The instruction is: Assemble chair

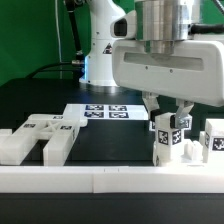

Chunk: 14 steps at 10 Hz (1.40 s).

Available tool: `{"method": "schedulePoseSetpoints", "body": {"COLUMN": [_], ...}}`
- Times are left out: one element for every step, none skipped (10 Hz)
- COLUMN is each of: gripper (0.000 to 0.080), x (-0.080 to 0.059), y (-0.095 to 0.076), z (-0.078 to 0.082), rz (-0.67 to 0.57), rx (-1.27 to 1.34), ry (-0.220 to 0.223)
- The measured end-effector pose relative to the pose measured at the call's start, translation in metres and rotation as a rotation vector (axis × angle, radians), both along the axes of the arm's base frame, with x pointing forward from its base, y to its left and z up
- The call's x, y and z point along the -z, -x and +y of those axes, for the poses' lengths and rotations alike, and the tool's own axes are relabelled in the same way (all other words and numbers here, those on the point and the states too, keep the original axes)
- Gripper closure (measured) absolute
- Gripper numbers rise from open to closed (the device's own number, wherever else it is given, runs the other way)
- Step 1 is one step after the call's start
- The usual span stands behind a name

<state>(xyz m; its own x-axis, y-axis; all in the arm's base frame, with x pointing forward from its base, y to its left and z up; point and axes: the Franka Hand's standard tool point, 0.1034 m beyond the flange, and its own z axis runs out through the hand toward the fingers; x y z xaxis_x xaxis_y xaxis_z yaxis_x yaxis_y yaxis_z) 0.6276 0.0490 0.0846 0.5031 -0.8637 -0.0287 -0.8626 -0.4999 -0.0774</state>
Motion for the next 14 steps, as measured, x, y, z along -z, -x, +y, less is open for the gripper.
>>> {"method": "schedulePoseSetpoints", "body": {"gripper": [0.0508, 0.0508, 0.0508, 0.0508, 0.0508, 0.0508, 0.0337, 0.0194, 0.0164, 0.0164, 0.0152, 0.0151, 0.0151, 0.0151], "x": [-0.0001, -0.0001, -0.0001, -0.0001, -0.0001, -0.0001, -0.0003, -0.0003, -0.0008, -0.0013, -0.0016, -0.0016, -0.0012, -0.0006], "y": [-0.0003, -0.0013, -0.0013, -0.0013, -0.0013, -0.0011, -0.0011, -0.0011, -0.0012, -0.0016, -0.0022, -0.0026, -0.0026, -0.0024], "z": [0.0005, 0.0008, 0.0009, 0.0008, 0.0008, 0.0011, 0.0013, 0.0020, 0.0029, 0.0029, 0.0038, 0.0043, 0.0041, 0.0039], "rz": [0.002, 0.002, 0.004, 0.005, 0.003, 0.003, 0.001, -0.003, -0.010, -0.019, -0.029, -0.038, -0.043, -0.047], "rx": [0.060, 0.134, 0.173, 0.186, 0.161, 0.131, 0.080, 0.017, -0.074, -0.189, -0.304, -0.414, -0.504, -0.595], "ry": [-0.005, -0.012, -0.014, -0.015, -0.013, -0.012, -0.009, -0.005, 0.001, 0.008, 0.016, 0.025, 0.033, 0.040]}}
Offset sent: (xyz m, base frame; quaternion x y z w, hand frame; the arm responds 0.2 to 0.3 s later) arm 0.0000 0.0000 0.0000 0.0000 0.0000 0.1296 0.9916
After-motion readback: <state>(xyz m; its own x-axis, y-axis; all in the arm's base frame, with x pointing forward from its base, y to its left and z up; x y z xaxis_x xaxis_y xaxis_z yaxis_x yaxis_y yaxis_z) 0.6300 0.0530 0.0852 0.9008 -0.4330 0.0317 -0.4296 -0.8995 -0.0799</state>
